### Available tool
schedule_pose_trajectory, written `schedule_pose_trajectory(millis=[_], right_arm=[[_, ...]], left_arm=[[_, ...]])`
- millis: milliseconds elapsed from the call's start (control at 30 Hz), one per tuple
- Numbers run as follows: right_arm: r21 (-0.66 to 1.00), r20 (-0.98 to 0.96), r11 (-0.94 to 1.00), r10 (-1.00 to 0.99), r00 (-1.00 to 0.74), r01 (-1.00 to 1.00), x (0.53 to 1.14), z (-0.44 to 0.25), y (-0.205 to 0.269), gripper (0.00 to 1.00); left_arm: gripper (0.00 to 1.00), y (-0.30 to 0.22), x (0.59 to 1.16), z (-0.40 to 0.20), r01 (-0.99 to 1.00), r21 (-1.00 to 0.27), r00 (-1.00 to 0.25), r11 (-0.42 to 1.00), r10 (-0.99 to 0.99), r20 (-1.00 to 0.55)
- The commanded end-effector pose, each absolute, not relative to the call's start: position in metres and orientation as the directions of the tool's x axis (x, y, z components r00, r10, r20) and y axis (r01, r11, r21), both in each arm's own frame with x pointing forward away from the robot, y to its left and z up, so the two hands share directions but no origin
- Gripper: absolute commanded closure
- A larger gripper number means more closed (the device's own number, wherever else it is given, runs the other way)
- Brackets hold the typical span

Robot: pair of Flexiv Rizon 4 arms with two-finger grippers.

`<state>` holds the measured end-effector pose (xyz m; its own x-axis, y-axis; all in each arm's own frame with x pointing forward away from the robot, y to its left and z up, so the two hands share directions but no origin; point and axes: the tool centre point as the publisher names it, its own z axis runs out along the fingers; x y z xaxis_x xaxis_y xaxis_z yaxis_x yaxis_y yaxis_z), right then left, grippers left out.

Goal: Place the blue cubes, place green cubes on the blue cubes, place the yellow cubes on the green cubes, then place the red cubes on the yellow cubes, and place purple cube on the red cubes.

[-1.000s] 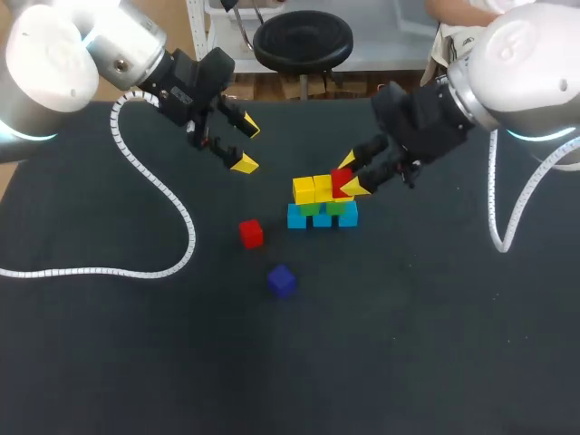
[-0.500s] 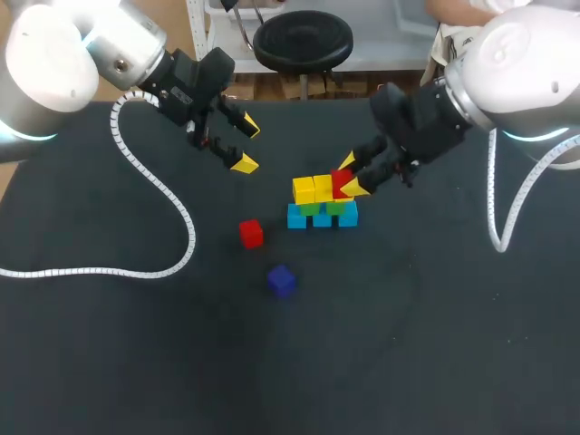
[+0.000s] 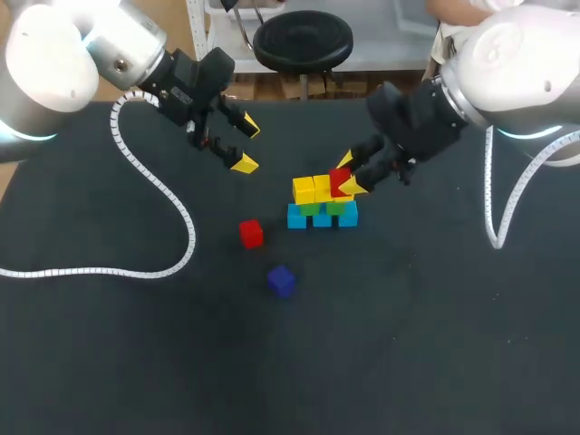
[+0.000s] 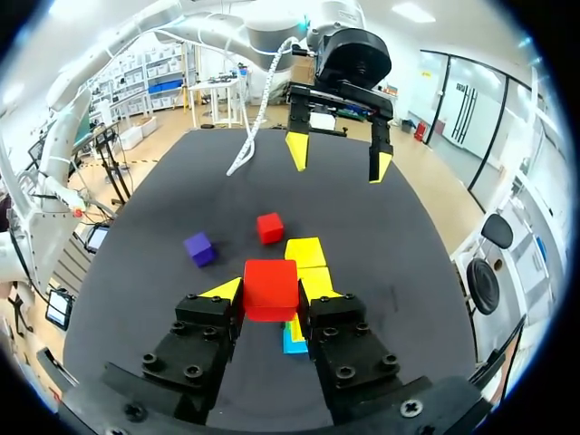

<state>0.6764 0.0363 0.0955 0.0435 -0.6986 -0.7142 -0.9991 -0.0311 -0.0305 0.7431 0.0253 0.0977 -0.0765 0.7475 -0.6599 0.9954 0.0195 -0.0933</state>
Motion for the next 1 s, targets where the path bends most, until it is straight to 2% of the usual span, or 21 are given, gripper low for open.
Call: schedule_pose_trajectory(millis=[33,1000], right_arm=[[-0.029,-0.715,-0.032,-0.698,0.043,-0.999,0.680,0.095,0.037,1.00],[-0.021,-0.722,-0.021,-0.691,0.029,-1.000,0.691,0.091,0.038,1.00]], left_arm=[[0.00,0.025,0.745,0.098,0.995,-0.097,-0.077,0.017,0.750,-0.657],[0.00,0.025,0.745,0.098,0.995,-0.097,-0.077,0.017,0.750,-0.657]])
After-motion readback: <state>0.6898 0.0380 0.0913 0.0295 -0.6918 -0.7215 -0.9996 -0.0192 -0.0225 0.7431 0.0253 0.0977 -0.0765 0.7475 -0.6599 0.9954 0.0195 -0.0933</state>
